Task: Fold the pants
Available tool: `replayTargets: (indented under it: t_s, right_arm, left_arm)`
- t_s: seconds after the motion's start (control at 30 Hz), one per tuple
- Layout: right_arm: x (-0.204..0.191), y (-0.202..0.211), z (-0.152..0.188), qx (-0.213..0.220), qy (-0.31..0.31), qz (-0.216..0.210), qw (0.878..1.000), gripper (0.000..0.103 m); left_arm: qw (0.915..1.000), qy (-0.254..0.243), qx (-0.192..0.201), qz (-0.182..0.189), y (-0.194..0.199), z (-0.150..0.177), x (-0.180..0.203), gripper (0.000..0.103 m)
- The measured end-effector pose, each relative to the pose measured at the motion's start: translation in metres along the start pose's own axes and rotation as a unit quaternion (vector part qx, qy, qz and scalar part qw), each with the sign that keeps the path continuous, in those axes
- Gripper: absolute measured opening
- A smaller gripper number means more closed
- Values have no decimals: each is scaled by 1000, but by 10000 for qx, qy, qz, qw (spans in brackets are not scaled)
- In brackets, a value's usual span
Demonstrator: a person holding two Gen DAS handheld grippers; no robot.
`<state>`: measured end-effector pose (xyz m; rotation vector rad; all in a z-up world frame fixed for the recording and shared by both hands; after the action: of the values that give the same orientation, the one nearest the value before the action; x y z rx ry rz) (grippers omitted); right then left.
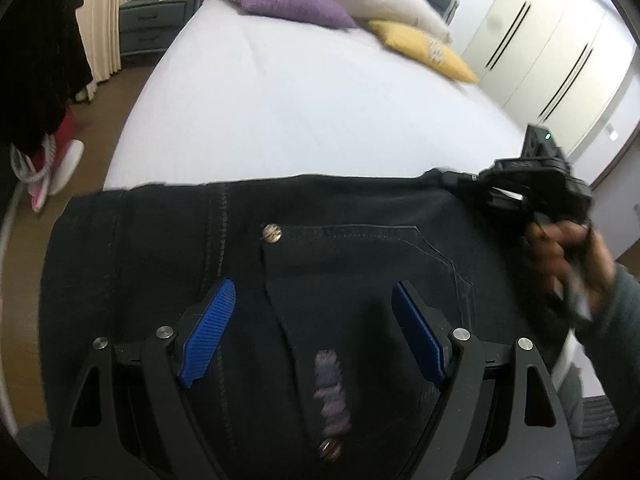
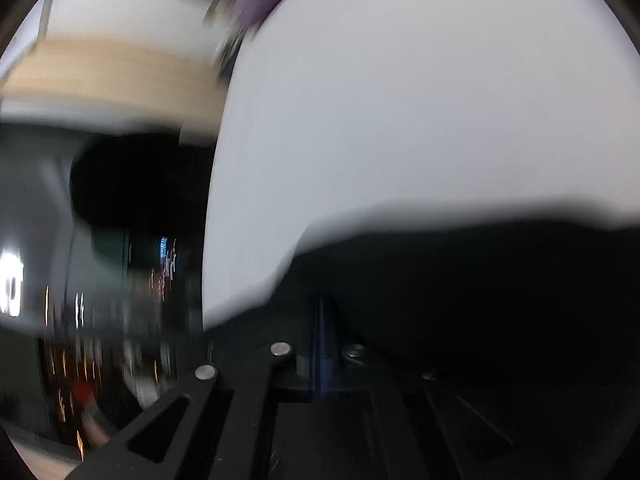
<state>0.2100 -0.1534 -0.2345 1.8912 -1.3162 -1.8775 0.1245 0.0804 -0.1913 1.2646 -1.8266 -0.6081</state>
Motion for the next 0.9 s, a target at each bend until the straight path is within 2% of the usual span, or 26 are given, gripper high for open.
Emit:
replayTargets:
  t_s: [0.03, 0.07, 0.1, 0.2, 0.27, 0.3, 0.33, 0.37, 0.4, 0.43, 0.47, 0.53, 0.57, 0.6, 0.63, 0.67, 0.7, 0.73, 0.77, 0.8, 0.83, 0.9]
  right_arm:
    - [8, 16, -12, 374, -69, 287, 9989, 7]
    - [8, 28, -16, 537, -18, 392, 9978, 14]
    - [3, 33, -16, 521, 69, 362, 9980, 27]
    - [-39, 31, 16, 75, 498, -305, 9983, 31]
    - [-70, 16, 54, -454, 970, -715, 9917, 43]
    - [-78, 7, 71, -653, 1250, -725, 9873, 48]
    - [-76, 2, 82, -738, 1438, -582, 9851, 48]
    - [-62, -4, 83, -756, 1494, -276, 9855, 48]
    - [-45, -11, 71, -703, 1272, -151, 9893, 33]
    - [-19, -4, 57, -611, 739, -251, 9951, 3]
    - [1, 3, 46, -453, 366, -103, 9982, 0]
    - [46, 48, 12, 310, -217, 251, 9990, 0]
    - [71, 84, -1, 802, -341, 755, 9933, 0]
    - [84, 108, -1, 1027, -456, 1028, 9883, 5]
    - [96, 129, -3, 1206, -635, 1137, 9841, 18]
    - [100, 148, 0, 1323, -812, 951, 9833, 26]
    - [87, 153, 10, 1339, -809, 724, 9850, 36]
    - [78, 155, 17, 1304, -704, 432, 9880, 39]
    - [61, 149, 26, 1183, -515, 122, 9916, 42]
    - [40, 130, 36, 978, -306, -199, 9945, 52]
    - [31, 120, 47, 769, -152, -429, 9960, 57]
    - [36, 106, 57, 580, -117, -384, 9975, 57]
  left_arm:
    - [10000, -3, 30, 47, 3, 2, -2, 80]
    - [10000, -23, 49, 43, 5, 3, -3, 80]
    - [10000, -10, 72, 34, 5, 3, -4, 80]
    - [9998, 152, 158, 45, 3, 1, -8, 80]
    - [9998, 127, 153, -13, 0, 0, -6, 80]
    - [9998, 99, 153, -15, 2, 1, -7, 80]
    - [9998, 96, 157, 12, 5, 3, -9, 80]
    - [9998, 99, 167, 75, 7, 4, -11, 80]
    - [9997, 99, 179, 110, 9, 3, -14, 80]
    - [9998, 90, 199, 20, 9, 2, -14, 80]
    - [9997, 78, 204, -124, 11, 3, -21, 79]
    - [9997, 140, 197, 20, 12, 4, -26, 79]
    - [9997, 154, 195, 37, 13, 4, -27, 79]
    - [9997, 136, 179, -23, 14, 3, -26, 79]
    - [9997, 110, 172, -161, 16, 2, -24, 79]
    - [9994, 122, 191, -247, 18, 0, -21, 79]
    - [9992, 177, 265, -224, 24, -3, -15, 79]
    - [9992, 210, 322, -122, 28, -6, -8, 79]
    - [9991, 215, 364, -15, 31, -9, 2, 79]
    - [9993, 168, 343, 32, 31, -10, 12, 79]
    - [9997, 58, 227, 59, 25, -9, 25, 79]
    - [9999, -84, 14, 69, 13, -7, 44, 79]
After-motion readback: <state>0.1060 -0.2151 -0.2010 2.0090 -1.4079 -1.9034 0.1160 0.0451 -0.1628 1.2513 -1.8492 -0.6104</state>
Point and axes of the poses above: each gripper's, at about its wrist camera, not at the fingertips, and y roughly against the way its jaws point, x to its right, z to its underside, the point moved 8 cm from there along -y, roughly the way its jaws point, and after that the axes turned 1 degree about z, right-handed, at the moved point
